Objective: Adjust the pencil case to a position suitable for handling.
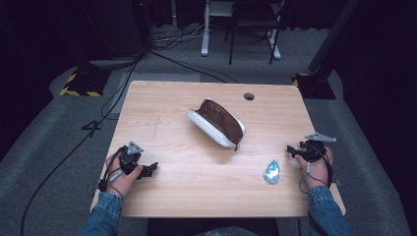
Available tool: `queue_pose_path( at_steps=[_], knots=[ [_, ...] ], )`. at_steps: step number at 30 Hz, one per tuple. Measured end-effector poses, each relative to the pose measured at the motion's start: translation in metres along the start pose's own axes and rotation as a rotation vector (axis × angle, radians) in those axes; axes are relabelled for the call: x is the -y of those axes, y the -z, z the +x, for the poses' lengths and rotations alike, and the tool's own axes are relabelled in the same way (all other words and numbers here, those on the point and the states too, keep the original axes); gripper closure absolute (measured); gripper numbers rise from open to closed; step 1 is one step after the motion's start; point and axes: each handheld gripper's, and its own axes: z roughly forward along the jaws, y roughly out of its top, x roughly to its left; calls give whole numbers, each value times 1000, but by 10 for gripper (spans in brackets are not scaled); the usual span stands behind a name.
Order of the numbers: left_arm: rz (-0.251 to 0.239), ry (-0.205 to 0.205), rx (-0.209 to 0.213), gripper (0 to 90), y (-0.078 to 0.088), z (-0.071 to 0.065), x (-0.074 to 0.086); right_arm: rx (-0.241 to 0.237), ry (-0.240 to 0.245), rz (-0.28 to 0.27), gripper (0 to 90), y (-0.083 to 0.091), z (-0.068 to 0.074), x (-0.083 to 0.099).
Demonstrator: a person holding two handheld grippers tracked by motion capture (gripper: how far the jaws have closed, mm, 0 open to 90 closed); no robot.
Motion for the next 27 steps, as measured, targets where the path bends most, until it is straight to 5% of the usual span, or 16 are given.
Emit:
queue_pose_path(
  at_steps=[19,27],
  knots=[
    [-2,-5,0,62,-1,0,-1,-35,-21,13,480,18,5,-11],
    [-1,-6,1,58,-2,0,-1,-115,-13,-13,480,38,24,-34]
  ],
)
